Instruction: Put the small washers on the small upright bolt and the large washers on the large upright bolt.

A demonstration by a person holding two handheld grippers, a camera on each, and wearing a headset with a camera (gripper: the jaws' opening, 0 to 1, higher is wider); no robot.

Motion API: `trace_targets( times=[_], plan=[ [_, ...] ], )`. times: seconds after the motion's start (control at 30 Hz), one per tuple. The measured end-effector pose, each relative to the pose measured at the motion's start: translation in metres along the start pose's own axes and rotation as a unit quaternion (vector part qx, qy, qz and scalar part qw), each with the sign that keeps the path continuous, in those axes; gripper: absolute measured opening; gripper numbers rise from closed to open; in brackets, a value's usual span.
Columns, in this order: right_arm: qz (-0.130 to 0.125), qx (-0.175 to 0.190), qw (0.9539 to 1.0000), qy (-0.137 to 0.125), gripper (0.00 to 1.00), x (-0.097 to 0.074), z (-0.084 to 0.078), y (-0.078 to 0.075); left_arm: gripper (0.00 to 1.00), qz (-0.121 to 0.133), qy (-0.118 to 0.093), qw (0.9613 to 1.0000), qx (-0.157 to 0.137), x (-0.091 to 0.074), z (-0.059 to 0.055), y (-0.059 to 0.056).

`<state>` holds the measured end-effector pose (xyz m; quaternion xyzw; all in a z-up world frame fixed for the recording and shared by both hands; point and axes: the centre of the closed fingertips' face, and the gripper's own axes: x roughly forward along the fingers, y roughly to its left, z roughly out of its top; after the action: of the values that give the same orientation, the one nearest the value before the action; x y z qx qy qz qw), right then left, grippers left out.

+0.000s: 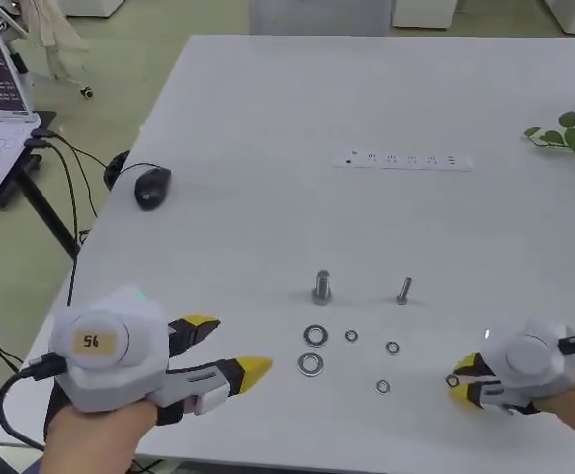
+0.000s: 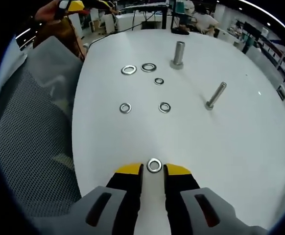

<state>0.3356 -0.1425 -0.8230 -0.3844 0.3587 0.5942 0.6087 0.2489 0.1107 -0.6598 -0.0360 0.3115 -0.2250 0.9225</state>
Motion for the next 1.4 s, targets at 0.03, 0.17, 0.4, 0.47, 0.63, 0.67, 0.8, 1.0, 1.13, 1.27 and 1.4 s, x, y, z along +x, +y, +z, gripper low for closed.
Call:
trace_targets(
  times=[0.03,0.17,0.4,0.47,0.63,0.67,0.8,1.0,1.13,1.27,1.4],
  plan=[
    [0.003,-0.004,1.0,0.006,0.19,0.0,0.0,-0.001,0.5,0.0,0.0,1.0,0.0,0.0,0.0,0.0],
    [0.029,-0.048,0.9975,0.043,0.19,0.0,-0.001,-0.001,0.5,-0.002,0.003,1.0,0.005,0.0,-0.001,-0.003],
    [0.045,-0.09,0.9924,0.071,0.18,0.001,-0.001,-0.001,0.5,0.002,0.007,0.9999,0.013,-0.004,-0.002,-0.003],
    [0.045,-0.09,0.9926,0.068,0.18,0.0,-0.002,-0.001,0.5,0.003,0.006,0.9999,0.013,-0.004,-0.003,-0.003],
    [0.039,-0.101,0.9918,0.068,0.15,0.0,-0.001,0.0,0.49,0.001,0.005,0.9999,0.012,-0.002,-0.002,-0.004],
    [0.038,-0.101,0.9917,0.069,0.15,0.0,-0.001,0.0,0.49,0.0,0.004,0.9999,0.012,-0.001,-0.001,-0.004],
    [0.032,-0.075,0.9947,0.063,0.14,0.0,-0.001,-0.002,0.49,-0.002,0.002,0.9999,0.014,0.0,0.001,-0.005],
    [0.022,-0.04,0.9979,0.047,0.14,-0.001,0.0,-0.004,0.48,-0.001,0.002,0.9999,0.015,-0.001,0.001,-0.003],
    [0.011,-0.012,0.9992,0.036,0.14,-0.001,0.002,-0.007,0.48,0.003,0.002,0.9999,0.011,-0.004,-0.001,-0.001],
    [0.005,0.014,0.9996,0.022,0.13,-0.002,0.007,-0.014,0.48,0.005,0.003,0.9999,0.01,-0.005,-0.002,0.001],
    [-0.002,0.021,0.9997,0.011,0.13,-0.008,0.016,-0.024,0.48,0.006,0.002,0.9999,0.009,-0.005,-0.002,0.001]
  ],
)
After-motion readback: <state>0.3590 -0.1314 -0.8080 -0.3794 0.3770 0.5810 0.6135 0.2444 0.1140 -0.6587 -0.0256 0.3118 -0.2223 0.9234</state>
